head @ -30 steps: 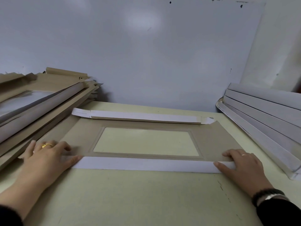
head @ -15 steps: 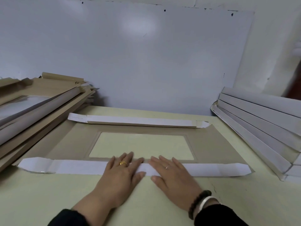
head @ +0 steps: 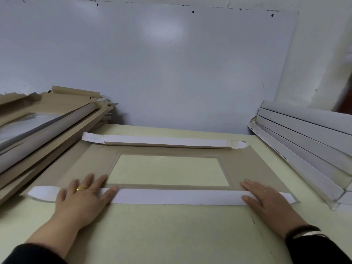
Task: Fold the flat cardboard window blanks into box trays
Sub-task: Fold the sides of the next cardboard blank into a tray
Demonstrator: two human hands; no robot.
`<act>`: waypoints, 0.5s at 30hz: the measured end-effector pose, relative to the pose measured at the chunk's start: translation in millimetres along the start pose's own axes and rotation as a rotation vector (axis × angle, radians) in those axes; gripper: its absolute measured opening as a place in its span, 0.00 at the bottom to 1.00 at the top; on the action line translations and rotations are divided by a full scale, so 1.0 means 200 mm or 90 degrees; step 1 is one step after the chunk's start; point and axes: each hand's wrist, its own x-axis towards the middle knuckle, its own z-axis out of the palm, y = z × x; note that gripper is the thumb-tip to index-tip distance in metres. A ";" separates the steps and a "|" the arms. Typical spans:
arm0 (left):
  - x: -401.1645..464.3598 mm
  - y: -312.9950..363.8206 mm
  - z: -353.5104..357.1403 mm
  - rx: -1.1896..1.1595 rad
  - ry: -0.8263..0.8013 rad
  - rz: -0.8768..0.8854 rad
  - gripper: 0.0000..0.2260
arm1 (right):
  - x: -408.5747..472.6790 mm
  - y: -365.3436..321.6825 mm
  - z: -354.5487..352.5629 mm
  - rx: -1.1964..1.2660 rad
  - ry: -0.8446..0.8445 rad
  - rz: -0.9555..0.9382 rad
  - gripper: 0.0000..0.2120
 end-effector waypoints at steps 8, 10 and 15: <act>0.00 0.04 -0.01 -0.168 0.248 0.074 0.23 | -0.07 -0.08 -0.08 0.098 0.163 -0.022 0.16; -0.01 0.06 -0.01 -0.202 0.335 0.120 0.21 | -0.06 -0.07 -0.08 0.133 0.154 0.012 0.15; -0.08 0.16 0.01 -0.195 0.275 0.273 0.26 | -0.06 -0.19 -0.03 0.268 0.162 0.045 0.15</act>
